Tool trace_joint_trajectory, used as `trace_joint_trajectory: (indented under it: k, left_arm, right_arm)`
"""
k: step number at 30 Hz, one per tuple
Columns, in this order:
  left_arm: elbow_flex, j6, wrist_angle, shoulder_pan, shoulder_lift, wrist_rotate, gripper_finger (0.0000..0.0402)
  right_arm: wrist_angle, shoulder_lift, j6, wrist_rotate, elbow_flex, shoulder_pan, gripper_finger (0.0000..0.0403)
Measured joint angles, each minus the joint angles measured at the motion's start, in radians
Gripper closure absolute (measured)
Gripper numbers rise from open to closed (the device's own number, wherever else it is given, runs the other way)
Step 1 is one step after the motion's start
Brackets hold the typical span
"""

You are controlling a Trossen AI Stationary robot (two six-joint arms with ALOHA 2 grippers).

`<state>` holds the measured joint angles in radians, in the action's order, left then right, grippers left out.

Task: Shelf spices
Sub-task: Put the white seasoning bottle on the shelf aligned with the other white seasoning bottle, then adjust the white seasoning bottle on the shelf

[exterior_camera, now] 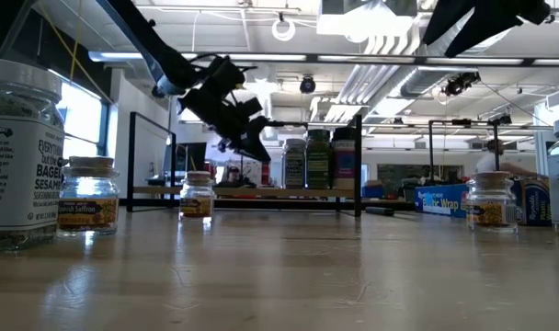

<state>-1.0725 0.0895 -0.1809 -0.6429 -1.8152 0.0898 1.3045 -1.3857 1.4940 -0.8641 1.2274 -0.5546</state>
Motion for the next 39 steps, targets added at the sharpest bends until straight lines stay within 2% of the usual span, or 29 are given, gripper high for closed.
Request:
trace_joint_trajectory:
  k: [2, 6, 10, 17, 22, 27, 31, 39]
  left_arm:
    - [0.0, -0.007, -0.04, -0.016, -0.02, 0.015, 0.0401]
    - [-0.001, -0.063, -0.151, -0.032, -0.073, 0.11, 0.0401]
    - [-0.001, -0.104, -0.219, -0.032, -0.104, 0.112, 0.0401]
    - [-0.023, -0.123, -0.201, -0.016, -0.11, 0.138, 0.0401]
    - [-0.054, -0.123, -0.103, -0.013, -0.103, 0.094, 0.0401]
    - [-0.105, -0.137, 0.051, -0.02, -0.099, -0.03, 0.0402]
    - [-0.113, -0.127, 0.017, -0.019, -0.1, -0.097, 0.0402]
    - [-0.114, -0.112, -0.031, -0.016, -0.103, -0.13, 0.0402]
  right_arm:
    - [-0.001, 0.0, -0.036, 0.003, 0.0, 0.013, 0.0171]
    - [-0.006, 0.0, -0.079, 0.014, 0.0, 0.033, 0.0171]
    - [-0.009, 0.0, -0.082, 0.029, 0.0, 0.039, 0.0171]
    - [-0.031, 0.0, -0.082, 0.052, 0.0, 0.037, 0.0171]
    - [-0.034, 0.0, -0.082, 0.059, 0.0, 0.037, 0.0171]
    - [-0.038, 0.0, -0.085, 0.062, 0.0, 0.037, 0.0171]
    - [-0.038, 0.0, -0.119, 0.061, 0.0, 0.037, 0.0171]
    - [-0.041, 0.0, -0.133, 0.057, 0.0, 0.037, 0.0171]
